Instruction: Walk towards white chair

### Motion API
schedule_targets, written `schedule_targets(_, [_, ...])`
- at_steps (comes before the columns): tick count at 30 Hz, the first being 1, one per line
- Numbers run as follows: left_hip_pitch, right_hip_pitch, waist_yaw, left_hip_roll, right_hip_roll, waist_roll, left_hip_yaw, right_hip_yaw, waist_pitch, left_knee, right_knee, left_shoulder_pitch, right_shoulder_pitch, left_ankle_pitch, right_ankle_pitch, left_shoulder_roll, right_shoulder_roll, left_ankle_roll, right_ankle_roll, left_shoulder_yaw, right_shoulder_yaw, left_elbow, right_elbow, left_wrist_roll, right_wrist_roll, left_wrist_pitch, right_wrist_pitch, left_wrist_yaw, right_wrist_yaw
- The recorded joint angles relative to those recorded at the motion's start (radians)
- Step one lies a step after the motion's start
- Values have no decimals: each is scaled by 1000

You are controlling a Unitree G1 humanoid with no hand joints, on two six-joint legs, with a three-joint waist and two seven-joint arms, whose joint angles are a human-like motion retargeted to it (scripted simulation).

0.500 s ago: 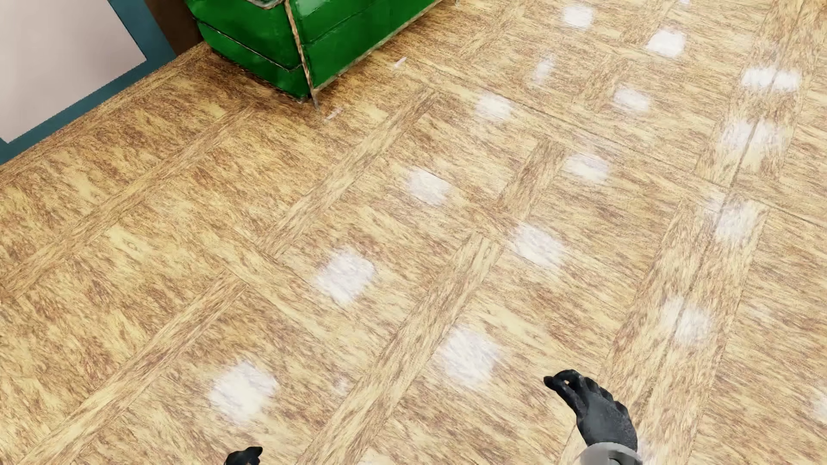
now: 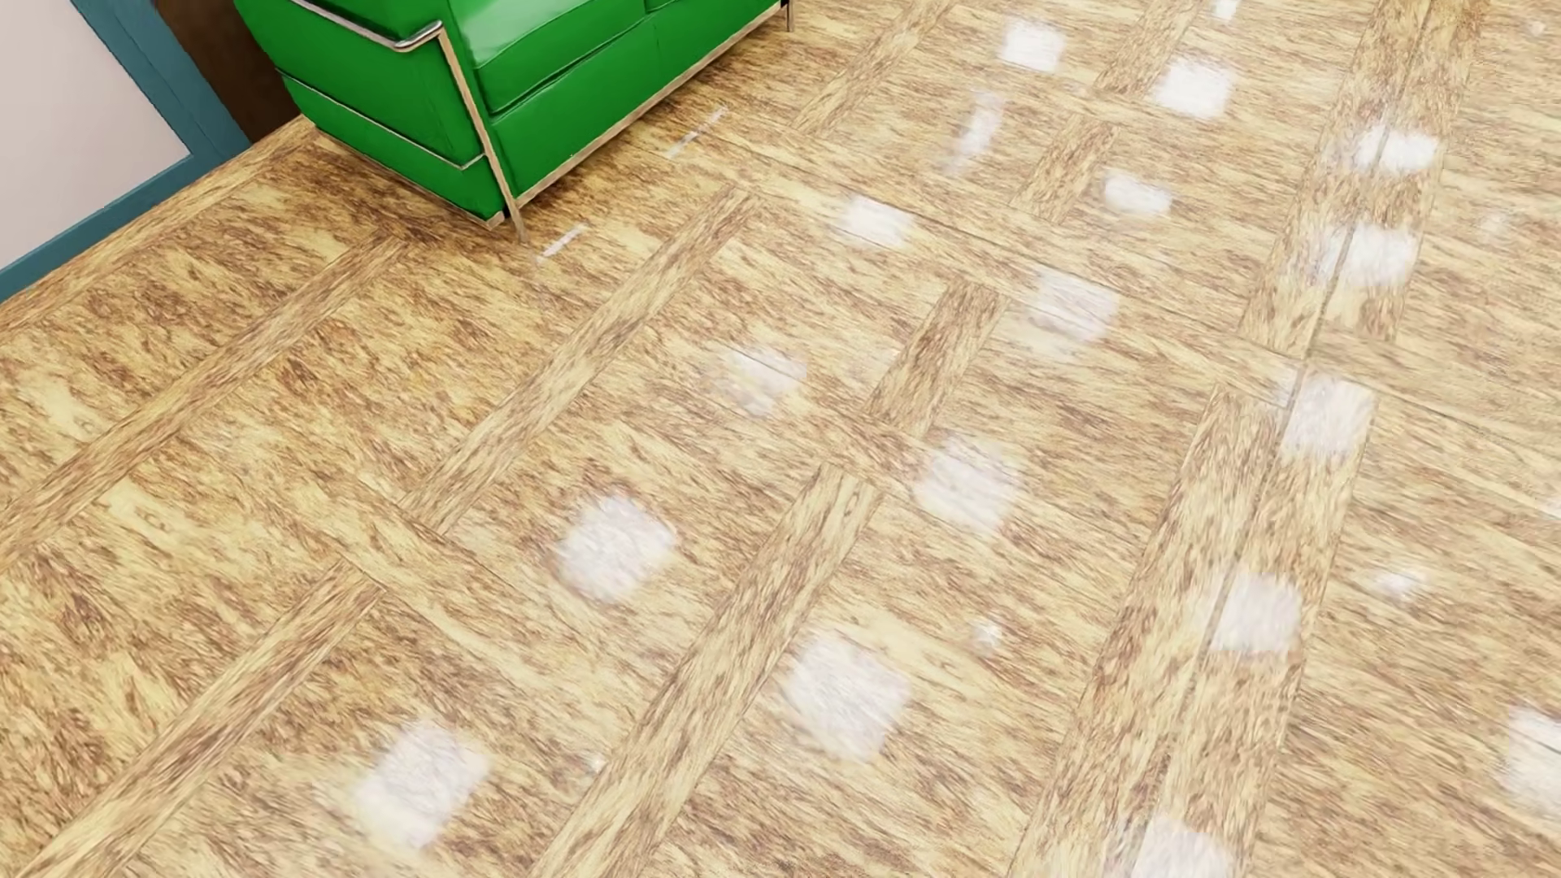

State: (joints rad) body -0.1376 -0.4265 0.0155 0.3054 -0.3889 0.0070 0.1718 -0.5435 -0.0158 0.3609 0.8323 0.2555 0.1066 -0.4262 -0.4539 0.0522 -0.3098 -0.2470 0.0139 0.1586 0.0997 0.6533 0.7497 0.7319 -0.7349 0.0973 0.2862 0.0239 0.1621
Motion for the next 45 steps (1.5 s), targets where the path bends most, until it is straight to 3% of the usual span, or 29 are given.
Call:
schedule_targets(2, [-24,7,-15,92,113,-3,41,46,1,137,-17,35,-22,58,-83,10,5,8,-17,17,-43,-29,-167,-10,-1,9,-34,10,-95])
schedule_targets(3, [-70,21,-13,150,180,-2,53,71,6,265,-45,58,-43,149,-103,9,14,70,-31,41,-47,-41,-251,-17,-6,17,-51,21,-126])
schedule_targets(4, [-140,44,-2,204,241,2,73,95,12,416,-84,82,-67,258,-111,2,17,242,-45,66,-36,-50,-329,-25,-13,25,-70,34,-136])
schedule_targets(5, [-227,76,17,227,296,7,91,120,19,567,-131,106,-91,282,-113,-7,12,376,-55,84,-14,-57,-399,-29,-20,31,-91,38,-131])
schedule_targets(6, [-345,118,44,144,343,7,21,154,26,717,-190,131,-122,218,-110,-16,-3,408,-61,92,17,-63,-458,-28,-23,30,-109,32,-120])
schedule_targets(8, [-555,215,80,-76,404,-3,-20,221,33,831,-319,185,-212,155,-100,-47,-48,238,-68,107,95,-77,-515,-30,-12,21,-120,0,-108])
schedule_targets(10, [-700,312,104,-238,436,-17,25,285,37,664,-403,242,-347,146,-120,-86,-97,94,-72,126,200,-92,-486,-34,-15,22,-94,-27,-84])
schedule_targets(11, [-743,361,116,-295,446,-22,32,320,40,503,-427,270,-426,163,-140,-106,-108,56,-74,134,258,-97,-444,-30,-26,24,-74,-28,-81])
schedule_targets(13, [-756,463,143,-348,451,-34,17,395,47,157,-451,323,-559,211,-150,-146,-73,83,-71,151,353,-85,-288,-9,-21,42,-23,-25,-122])
schedule_targets(15, [-723,545,168,-337,430,-47,11,457,56,138,-373,369,-603,298,-32,-174,13,243,-58,168,398,-41,-59,29,45,79,46,-51,-167])
schedule_targets(16, [-703,538,176,-320,412,-53,20,483,63,227,-251,377,-585,312,116,-181,48,316,-22,179,404,-14,45,48,85,100,83,-67,-179])
schedule_targets(18, [-626,390,184,-309,363,-62,24,487,80,357,156,344,-476,192,469,-166,68,362,146,188,417,40,183,84,150,137,121,-98,-186])
schedule_targets(19, [-561,267,180,-315,318,-64,22,469,86,361,354,310,-405,133,504,-149,64,361,167,181,436,52,225,105,172,139,118,-114,-170])
schedule_targets(20, [-481,134,167,-322,273,-66,20,457,89,331,491,277,-334,86,438,-133,60,346,114,175,459,42,256,119,190,123,110,-114,-142])
schedule_targets(22, [-299,-107,127,-337,205,-64,5,414,83,219,521,215,-175,25,342,-126,46,302,25,189,464,-23,265,96,236,75,108,-36,-89])
schedule_targets(24, [-124,-266,81,-354,197,-54,-25,380,65,123,280,174,13,-33,315,-114,14,278,8,186,397,-80,221,22,301,-9,106,43,-68])
schedule_targets(27, [116,-318,17,-371,190,-50,-83,394,30,41,-364,81,335,-133,370,-32,-15,255,48,87,168,-128,64,-9,348,-110,84,29,-98])
schedule_targets(29, [246,-278,-20,-329,146,-49,-123,358,10,49,-565,11,508,-137,395,21,65,222,-32,51,-50,-157,-53,-3,335,-106,88,15,-195])
schedule_targets(30, [274,-274,-36,-284,145,-43,-142,337,6,123,-469,-8,536,-70,483,33,124,207,-61,65,-128,-172,-84,-5,319,-87,100,24,-244])
schedule_targets(31, [264,-271,-50,-231,162,-31,-157,327,6,266,-330,-7,516,64,499,28,171,197,-75,102,-168,-189,-88,-17,300,-67,117,50,-282])
schedule_targets(33, [110,-208,-58,-121,217,-3,-154,295,18,684,-142,28,372,465,316,-17,206,175,-74,167,-142,-195,-40,-61,263,-37,143,110,-294])
schedule_targets(34, [-7,-144,-47,-63,252,12,-138,280,25,859,-126,34,276,508,244,-21,204,200,-70,154,-82,-169,-11,-59,236,-25,135,92,-263])
schedule_targets(36, [-231,13,-8,-55,331,35,-115,285,31,991,-196,37,65,344,166,-7,176,260,-61,90,76,-84,36,14,155,2,87,-16,-207])
schedule_targets(38, [-392,183,26,-86,398,40,-40,330,26,836,-319,48,-161,229,121,-40,166,226,-49,107,227,4,52,59,76,54,51,-46,-180])
schedule_targets(40, [-502,313,63,-149,432,32,-43,387,16,479,-376,60,-355,228,48,-77,166,172,-37,173,326,46,-20,46,41,82,2,-14,-167])
schedule_targets(42, [-518,430,100,-208,429,22,-118,468,5,-18,-411,91,-491,294,-33,-111,161,159,-18,222,369,52,-156,22,55,78,-56,-6,-216])
schedule_targets(43, [-516,496,113,-200,421,21,-94,495,3,-159,-419,113,-522,297,-61,-121,156,160,-5,237,375,57,-224,20,78,82,-82,-16,-258])
schedule_targets(44, [-512,555,120,-179,410,22,-9,506,3,-158,-397,130,-524,290,-55,-125,142,189,11,240,376,68,-287,30,101,92,-99,-33,-295])
schedule_targets(45, [-518,588,125,-166,387,22,58,508,6,-32,-326,139,-500,329,9,-126,118,269,24,230,373,88,-343,51,113,104,-102,-52,-317])
